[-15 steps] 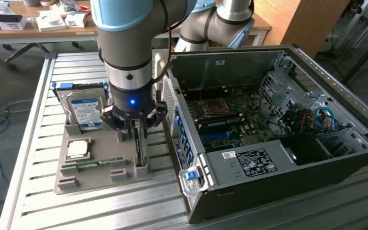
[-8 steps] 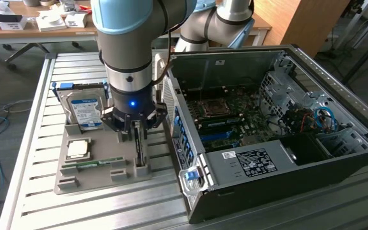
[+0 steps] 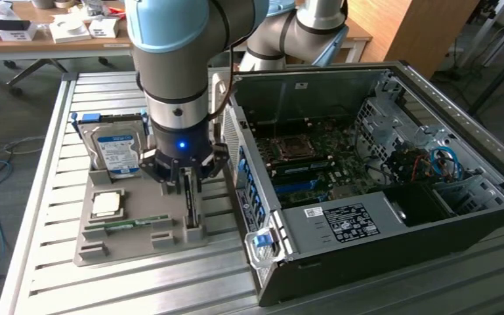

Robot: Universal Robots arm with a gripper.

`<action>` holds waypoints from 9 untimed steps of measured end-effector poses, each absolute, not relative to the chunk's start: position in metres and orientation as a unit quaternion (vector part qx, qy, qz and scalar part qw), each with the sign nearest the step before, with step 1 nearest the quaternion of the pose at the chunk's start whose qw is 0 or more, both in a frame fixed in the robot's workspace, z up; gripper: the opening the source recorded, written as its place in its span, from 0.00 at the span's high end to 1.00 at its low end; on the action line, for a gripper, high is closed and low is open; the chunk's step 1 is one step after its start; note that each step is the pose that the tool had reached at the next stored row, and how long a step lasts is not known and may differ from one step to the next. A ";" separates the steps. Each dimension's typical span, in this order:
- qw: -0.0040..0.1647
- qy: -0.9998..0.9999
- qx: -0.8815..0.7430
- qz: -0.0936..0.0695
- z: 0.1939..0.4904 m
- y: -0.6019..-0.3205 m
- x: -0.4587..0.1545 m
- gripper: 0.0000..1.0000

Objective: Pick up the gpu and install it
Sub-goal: 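Pick up the gpu and move the gpu toward the slot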

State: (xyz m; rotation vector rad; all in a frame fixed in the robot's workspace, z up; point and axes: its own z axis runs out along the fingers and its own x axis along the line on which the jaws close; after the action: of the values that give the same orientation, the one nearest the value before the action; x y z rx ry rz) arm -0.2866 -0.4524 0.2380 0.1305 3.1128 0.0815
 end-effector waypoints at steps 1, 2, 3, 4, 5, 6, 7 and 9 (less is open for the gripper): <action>0.012 0.999 0.042 0.026 0.238 -0.452 -0.287 0.58; 0.012 0.999 0.042 0.026 0.238 -0.452 -0.287 0.58; 0.012 0.999 0.042 0.026 0.237 -0.452 -0.287 0.58; 0.013 0.999 0.042 0.026 0.236 -0.452 -0.287 0.58; 0.012 0.999 0.042 0.026 0.235 -0.452 -0.287 0.58; 0.012 0.999 0.042 0.026 0.234 -0.452 -0.287 0.58; 0.012 0.999 0.042 0.026 0.234 -0.452 -0.287 0.58; 0.012 0.999 0.042 0.026 0.234 -0.452 -0.287 0.58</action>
State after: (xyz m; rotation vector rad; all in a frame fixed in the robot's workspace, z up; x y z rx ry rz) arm -0.2866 -0.4524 0.2342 0.1312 3.1130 0.0813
